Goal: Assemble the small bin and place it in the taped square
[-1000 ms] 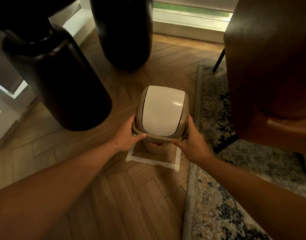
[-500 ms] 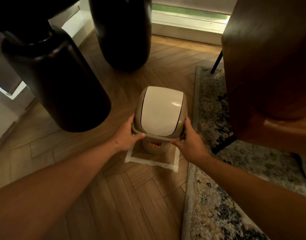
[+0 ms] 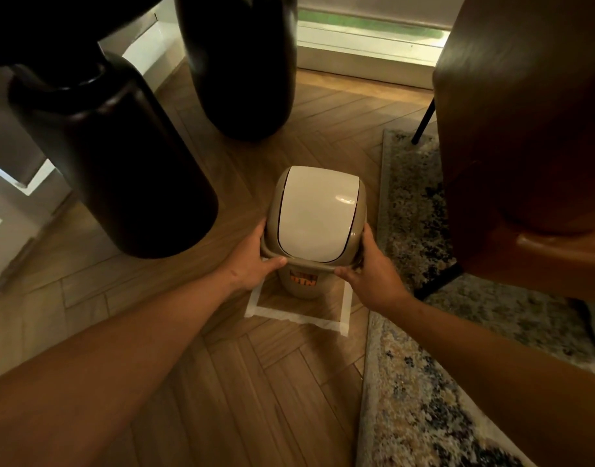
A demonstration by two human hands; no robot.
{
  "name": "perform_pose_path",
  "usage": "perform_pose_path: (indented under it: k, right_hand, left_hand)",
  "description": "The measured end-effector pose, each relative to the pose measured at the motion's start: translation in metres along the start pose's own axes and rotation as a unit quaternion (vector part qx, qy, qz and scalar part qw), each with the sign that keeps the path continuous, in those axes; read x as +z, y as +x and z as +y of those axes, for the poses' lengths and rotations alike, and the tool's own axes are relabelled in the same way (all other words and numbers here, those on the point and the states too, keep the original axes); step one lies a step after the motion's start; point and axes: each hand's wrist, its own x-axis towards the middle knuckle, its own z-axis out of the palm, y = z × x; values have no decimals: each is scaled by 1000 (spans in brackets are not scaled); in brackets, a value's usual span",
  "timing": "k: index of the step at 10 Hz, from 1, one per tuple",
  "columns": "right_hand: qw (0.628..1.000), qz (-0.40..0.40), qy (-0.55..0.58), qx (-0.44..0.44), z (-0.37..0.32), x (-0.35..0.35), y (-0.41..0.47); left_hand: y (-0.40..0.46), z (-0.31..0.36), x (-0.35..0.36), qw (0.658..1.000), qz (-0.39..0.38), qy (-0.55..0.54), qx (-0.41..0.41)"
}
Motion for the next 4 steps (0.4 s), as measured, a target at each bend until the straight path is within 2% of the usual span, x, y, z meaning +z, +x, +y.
perform_pose_path:
  k: [4]
  right_hand:
    - [1000,6,-2,3,-19,-6,-4]
  left_hand:
    - [0,14,-7,999,-24,27,5]
